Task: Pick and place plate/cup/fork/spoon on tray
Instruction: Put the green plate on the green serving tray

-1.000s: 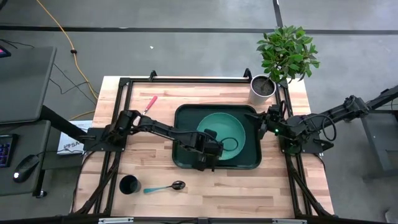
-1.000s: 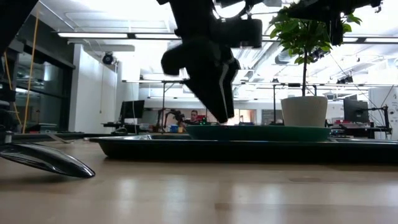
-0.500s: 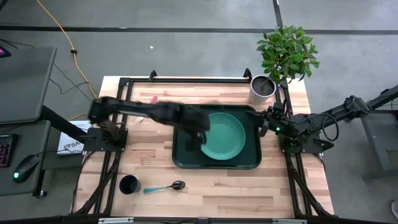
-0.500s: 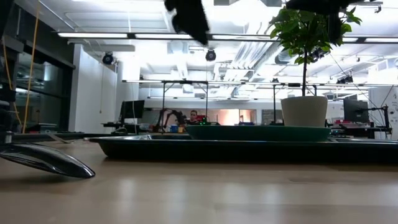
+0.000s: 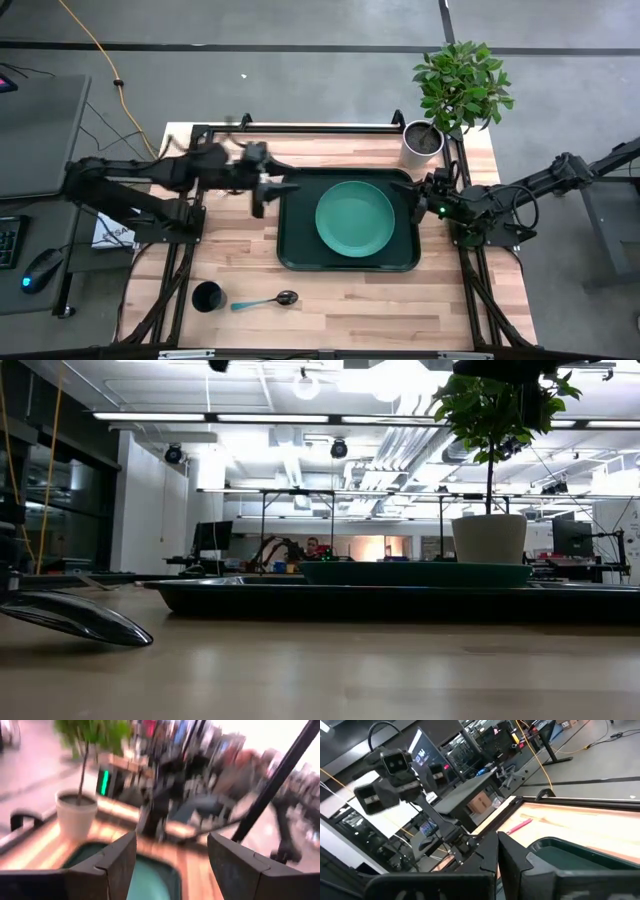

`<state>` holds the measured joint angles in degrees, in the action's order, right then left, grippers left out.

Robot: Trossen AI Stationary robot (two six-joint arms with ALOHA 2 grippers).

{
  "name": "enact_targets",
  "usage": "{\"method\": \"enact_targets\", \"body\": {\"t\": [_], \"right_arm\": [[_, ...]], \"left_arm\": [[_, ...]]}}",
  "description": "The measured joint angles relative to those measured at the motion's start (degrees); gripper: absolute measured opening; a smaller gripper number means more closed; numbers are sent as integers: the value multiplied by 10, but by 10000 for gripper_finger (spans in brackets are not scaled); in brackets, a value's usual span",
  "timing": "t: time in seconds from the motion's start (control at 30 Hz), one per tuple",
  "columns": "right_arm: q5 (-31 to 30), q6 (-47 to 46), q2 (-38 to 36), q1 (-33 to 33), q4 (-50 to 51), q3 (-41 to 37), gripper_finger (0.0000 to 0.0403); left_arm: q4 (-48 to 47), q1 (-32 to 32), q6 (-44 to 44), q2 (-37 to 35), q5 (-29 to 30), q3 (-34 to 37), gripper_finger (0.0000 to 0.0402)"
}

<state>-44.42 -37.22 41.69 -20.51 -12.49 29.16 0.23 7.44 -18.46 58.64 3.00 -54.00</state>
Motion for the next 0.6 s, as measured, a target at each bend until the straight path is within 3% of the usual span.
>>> {"method": "enact_targets", "body": {"t": [0.23,0.6], "right_arm": [[8,25,12,0,-22,0,0],[30,38,12,0,-33,0,0]], "left_arm": [[171,0,-13,-103,8,130,227],[180,-9,-54,-145,8,173,227]]}}
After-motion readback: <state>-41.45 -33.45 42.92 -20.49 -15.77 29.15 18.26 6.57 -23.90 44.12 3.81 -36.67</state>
